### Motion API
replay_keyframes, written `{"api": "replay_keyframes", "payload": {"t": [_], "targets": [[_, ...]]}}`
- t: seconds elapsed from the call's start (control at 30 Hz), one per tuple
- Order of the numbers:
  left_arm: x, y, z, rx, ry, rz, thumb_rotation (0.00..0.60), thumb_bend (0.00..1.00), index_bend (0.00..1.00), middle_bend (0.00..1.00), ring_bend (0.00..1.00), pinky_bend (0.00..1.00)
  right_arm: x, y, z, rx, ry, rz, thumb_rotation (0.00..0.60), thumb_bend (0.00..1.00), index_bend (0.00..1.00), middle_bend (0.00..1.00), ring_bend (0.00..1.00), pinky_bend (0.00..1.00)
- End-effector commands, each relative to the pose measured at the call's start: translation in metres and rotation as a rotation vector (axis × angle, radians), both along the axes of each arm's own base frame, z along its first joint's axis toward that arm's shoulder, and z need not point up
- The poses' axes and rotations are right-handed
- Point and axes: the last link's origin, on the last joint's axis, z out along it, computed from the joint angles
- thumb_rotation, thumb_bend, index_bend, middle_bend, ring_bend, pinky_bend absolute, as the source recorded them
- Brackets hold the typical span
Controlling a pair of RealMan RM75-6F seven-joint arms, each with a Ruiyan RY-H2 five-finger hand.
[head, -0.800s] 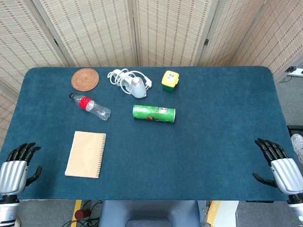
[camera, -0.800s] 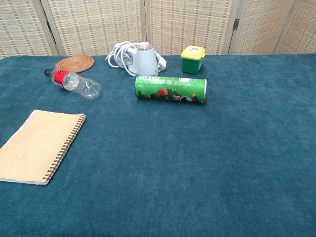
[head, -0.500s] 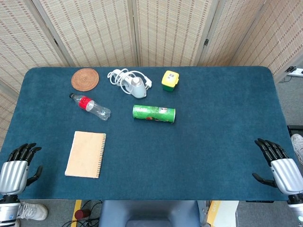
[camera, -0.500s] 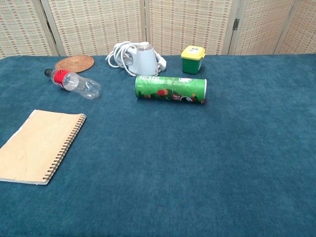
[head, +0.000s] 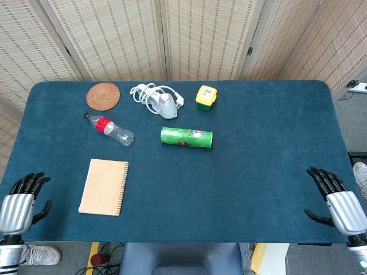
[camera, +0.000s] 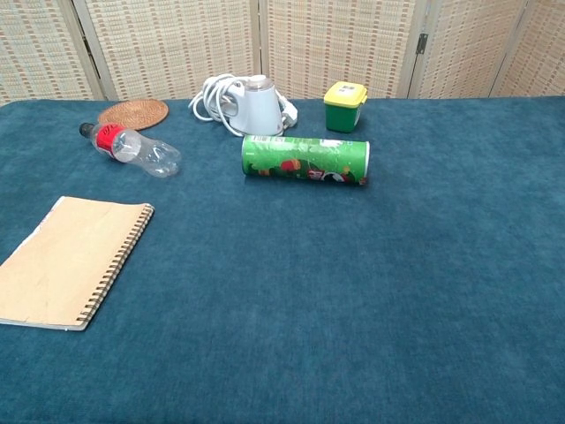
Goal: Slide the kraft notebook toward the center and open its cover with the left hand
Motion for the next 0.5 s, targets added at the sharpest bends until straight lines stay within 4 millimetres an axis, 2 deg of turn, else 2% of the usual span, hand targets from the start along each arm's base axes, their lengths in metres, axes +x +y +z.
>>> {"api": "replay_keyframes", "payload": {"t": [0.03, 0.23, 0.5], "targets": [[-0.007, 0.014, -0.001, -0.015, 0.005, -0.041, 0.6, 0.38, 0.29, 0.21, 0.16, 0.22, 0.001, 0.001, 0.002, -0.006, 0.002, 0.003, 0.6, 0.2, 0.0, 0.1, 0.07, 0.11], [-0.019, 0.042, -0.008, -0.093, -0.015, -0.139, 0.6, 0.38, 0.31, 0.21, 0.16, 0.22, 0.006, 0.003, 0.007, -0.025, 0.009, 0.015, 0.6, 0.2, 0.0, 0.1, 0.07, 0.11], [-0.026, 0.081, -0.03, -0.261, -0.052, -0.263, 0.6, 0.38, 0.33, 0.21, 0.16, 0.22, 0.014, 0.01, 0.014, -0.042, -0.001, 0.032, 0.6, 0.2, 0.0, 0.1, 0.07, 0.11]]}}
